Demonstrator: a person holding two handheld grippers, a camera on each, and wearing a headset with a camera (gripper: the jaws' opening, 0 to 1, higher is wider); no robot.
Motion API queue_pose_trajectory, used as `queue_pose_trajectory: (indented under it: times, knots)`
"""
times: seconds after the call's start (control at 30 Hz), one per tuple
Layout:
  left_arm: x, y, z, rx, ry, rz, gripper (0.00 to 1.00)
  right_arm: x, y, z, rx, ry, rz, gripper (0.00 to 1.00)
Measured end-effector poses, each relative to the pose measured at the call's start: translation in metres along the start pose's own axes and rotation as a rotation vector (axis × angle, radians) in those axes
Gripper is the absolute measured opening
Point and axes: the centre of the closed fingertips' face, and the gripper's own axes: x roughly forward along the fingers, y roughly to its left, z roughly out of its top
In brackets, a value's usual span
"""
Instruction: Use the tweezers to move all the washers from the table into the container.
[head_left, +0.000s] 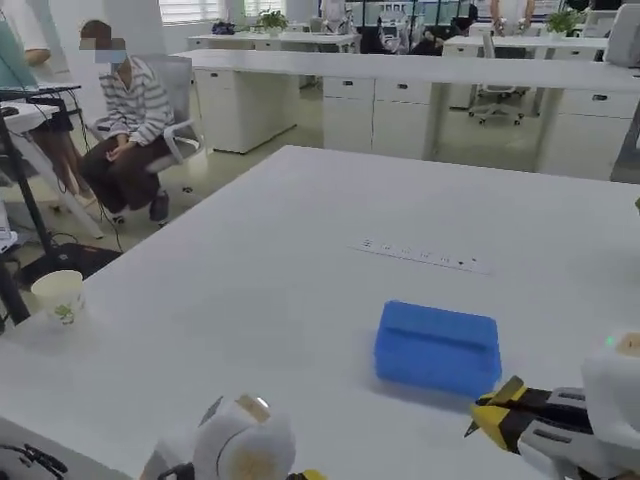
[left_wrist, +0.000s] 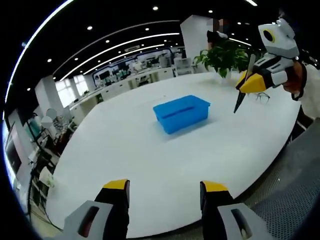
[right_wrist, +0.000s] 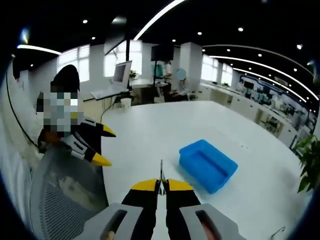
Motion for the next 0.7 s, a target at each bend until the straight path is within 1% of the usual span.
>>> queue_pose_trajectory:
  times: [0.07, 0.1, 0.13, 0.17, 0.2, 0.23, 0.27, 0.3, 0.37, 0.4, 0.43, 0.47, 0.5, 0.53, 0.57, 0.63, 0.67, 0.7]
  knots:
    - [-0.007, -0.004, 0.004, 0.060, -0.003, -0.010, 0.51, -0.003, 0.005, -0.001, -0.002, 0.012, 0.000, 0.02]
    - [-0.012, -0.008, 0.013, 0.117, -0.039, -0.031, 0.47, -0.004, 0.009, -0.003, -0.009, 0.021, 0.006, 0.02]
    - [-0.016, -0.014, 0.018, 0.145, -0.051, -0.062, 0.45, -0.006, 0.014, -0.005, -0.004, 0.035, 0.018, 0.02]
    - [-0.021, -0.022, 0.026, 0.161, -0.059, -0.106, 0.44, -0.006, 0.017, -0.007, 0.003, 0.044, 0.025, 0.02]
    - [-0.024, -0.028, 0.033, 0.162, -0.078, -0.142, 0.45, -0.007, 0.020, -0.008, 0.005, 0.052, 0.031, 0.02]
    - [-0.030, -0.032, 0.045, 0.158, -0.107, -0.171, 0.46, -0.008, 0.025, -0.011, 0.005, 0.066, 0.046, 0.02]
    - [-0.033, -0.037, 0.053, 0.166, -0.131, -0.205, 0.47, -0.008, 0.027, -0.012, 0.004, 0.073, 0.052, 0.02]
    - [-0.039, -0.046, 0.064, 0.154, -0.162, -0.276, 0.47, -0.009, 0.033, -0.015, 0.006, 0.090, 0.065, 0.02]
    - [-0.047, -0.056, 0.078, 0.139, -0.199, -0.367, 0.46, -0.009, 0.044, -0.018, -0.006, 0.119, 0.097, 0.02]
    - [-0.052, -0.062, 0.087, 0.123, -0.226, -0.418, 0.46, -0.009, 0.047, -0.019, -0.015, 0.126, 0.102, 0.02]
    - [-0.055, -0.067, 0.093, 0.112, -0.248, -0.457, 0.45, -0.009, 0.052, -0.019, -0.038, 0.130, 0.102, 0.02]
    - [-0.057, -0.072, 0.097, 0.107, -0.259, -0.498, 0.43, -0.009, 0.056, -0.018, -0.052, 0.132, 0.110, 0.02]
    - [-0.061, -0.078, 0.103, 0.098, -0.264, -0.557, 0.41, -0.010, 0.065, -0.018, -0.056, 0.139, 0.149, 0.02]
    - [-0.065, -0.081, 0.107, 0.105, -0.275, -0.590, 0.37, -0.010, 0.071, -0.018, -0.047, 0.154, 0.178, 0.02]
    - [-0.070, -0.084, 0.114, 0.125, -0.288, -0.634, 0.31, -0.010, 0.075, -0.018, -0.050, 0.169, 0.184, 0.02]
    - [-0.076, -0.088, 0.123, 0.131, -0.305, -0.691, 0.25, -0.011, 0.079, -0.017, -0.097, 0.187, 0.193, 0.03]
    - [-0.078, -0.090, 0.127, 0.125, -0.310, -0.723, 0.25, -0.010, 0.082, -0.016, -0.107, 0.192, 0.191, 0.03]
    - [-0.083, -0.093, 0.131, 0.102, -0.306, -0.770, 0.27, -0.010, 0.084, -0.015, -0.102, 0.192, 0.193, 0.03]
